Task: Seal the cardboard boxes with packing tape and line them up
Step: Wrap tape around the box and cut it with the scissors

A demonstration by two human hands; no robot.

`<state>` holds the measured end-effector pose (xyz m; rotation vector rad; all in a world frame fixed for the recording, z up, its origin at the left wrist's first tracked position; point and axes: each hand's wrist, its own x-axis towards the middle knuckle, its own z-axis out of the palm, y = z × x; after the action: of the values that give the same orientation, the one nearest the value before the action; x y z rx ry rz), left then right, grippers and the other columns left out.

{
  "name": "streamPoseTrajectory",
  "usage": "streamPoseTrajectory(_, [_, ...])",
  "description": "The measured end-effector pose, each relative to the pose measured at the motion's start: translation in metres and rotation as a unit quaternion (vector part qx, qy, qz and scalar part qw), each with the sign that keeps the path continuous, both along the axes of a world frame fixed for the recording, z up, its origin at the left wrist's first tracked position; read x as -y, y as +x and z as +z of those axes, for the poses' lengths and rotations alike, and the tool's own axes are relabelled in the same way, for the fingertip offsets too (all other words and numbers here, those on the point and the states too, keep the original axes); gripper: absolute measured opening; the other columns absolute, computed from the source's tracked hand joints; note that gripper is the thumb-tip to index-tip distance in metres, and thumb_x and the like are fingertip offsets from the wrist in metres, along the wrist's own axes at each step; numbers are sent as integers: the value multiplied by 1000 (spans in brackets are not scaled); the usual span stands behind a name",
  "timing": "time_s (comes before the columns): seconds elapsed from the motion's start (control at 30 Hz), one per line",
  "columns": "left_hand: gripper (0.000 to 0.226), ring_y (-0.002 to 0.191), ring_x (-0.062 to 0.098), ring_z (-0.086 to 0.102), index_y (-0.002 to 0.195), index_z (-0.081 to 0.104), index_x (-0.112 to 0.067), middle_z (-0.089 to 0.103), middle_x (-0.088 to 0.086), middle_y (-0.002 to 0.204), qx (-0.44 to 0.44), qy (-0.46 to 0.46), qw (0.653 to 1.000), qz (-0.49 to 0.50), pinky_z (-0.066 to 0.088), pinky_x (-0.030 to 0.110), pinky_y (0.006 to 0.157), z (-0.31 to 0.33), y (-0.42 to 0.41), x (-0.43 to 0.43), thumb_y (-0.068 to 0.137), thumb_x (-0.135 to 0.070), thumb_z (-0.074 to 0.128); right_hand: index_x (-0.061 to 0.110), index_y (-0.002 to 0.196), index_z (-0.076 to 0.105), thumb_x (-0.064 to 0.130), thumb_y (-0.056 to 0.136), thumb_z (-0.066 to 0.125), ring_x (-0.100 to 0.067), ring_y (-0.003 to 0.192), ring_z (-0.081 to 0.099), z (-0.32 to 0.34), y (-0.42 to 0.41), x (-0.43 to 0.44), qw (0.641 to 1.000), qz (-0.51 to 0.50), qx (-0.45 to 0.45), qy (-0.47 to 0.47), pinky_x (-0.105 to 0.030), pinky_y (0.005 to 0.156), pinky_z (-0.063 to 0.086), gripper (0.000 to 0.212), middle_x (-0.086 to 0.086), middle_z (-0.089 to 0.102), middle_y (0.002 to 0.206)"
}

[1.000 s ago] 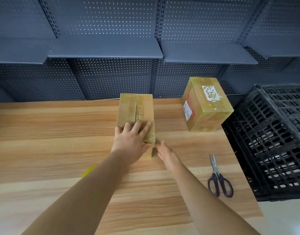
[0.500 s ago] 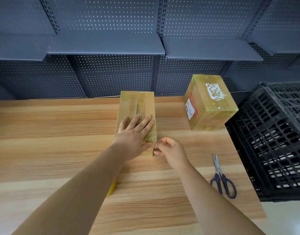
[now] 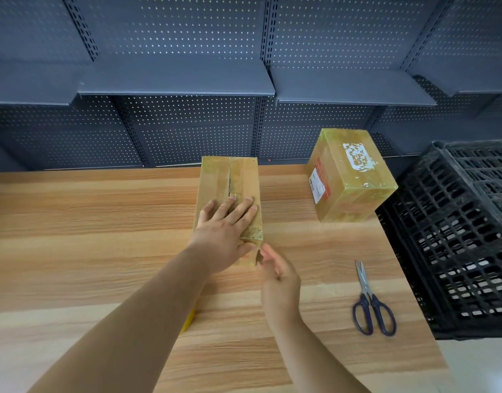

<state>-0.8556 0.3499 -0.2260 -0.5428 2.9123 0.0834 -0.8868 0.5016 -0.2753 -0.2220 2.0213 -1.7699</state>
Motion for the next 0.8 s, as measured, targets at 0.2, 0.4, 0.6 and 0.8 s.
streamPoseTrajectory(0.2, [75, 149, 15, -17, 153, -14, -34, -21, -20, 158, 4, 11, 1000, 3, -4, 49, 119, 3, 0, 0, 97, -61, 28, 18, 148, 41, 7, 104, 39, 3, 130, 39, -5, 5, 19, 995, 73, -18, 61, 1, 98, 27, 45, 12, 46, 139])
streamPoseTrajectory(0.4, [75, 149, 15, -14, 154, -10, -35, -18, -22, 159, -7, 27, 1000, 12, -4, 48, 119, 2, 0, 3, 98, -52, 36, 15, 140, 54, 16, 103, 45, -2, 110, 57, -16, -16, 20, 974, 121, -136, 133, 4, 85, 32, 38, 3, 64, 124])
streamPoseTrajectory(0.6, [75, 149, 13, -12, 154, -6, -37, -14, -23, 159, -3, 39, 999, 15, -4, 47, 120, 5, -1, 4, 95, -61, 33, 7, 89, 71, 11, 96, 60, 8, 60, 49, -23, -41, 11, 935, 149, -284, 154, -14, 65, 38, 14, 8, 64, 75])
streamPoseTrajectory(0.8, [79, 145, 13, 13, 154, 14, -33, 14, -18, 158, -63, 69, 993, 73, 13, 43, 116, 10, -9, 4, 88, -74, 14, 21, 143, 49, 22, 97, 60, 7, 105, 58, 0, -60, -2, 961, 226, -110, 119, -2, 84, 42, 47, 8, 63, 125])
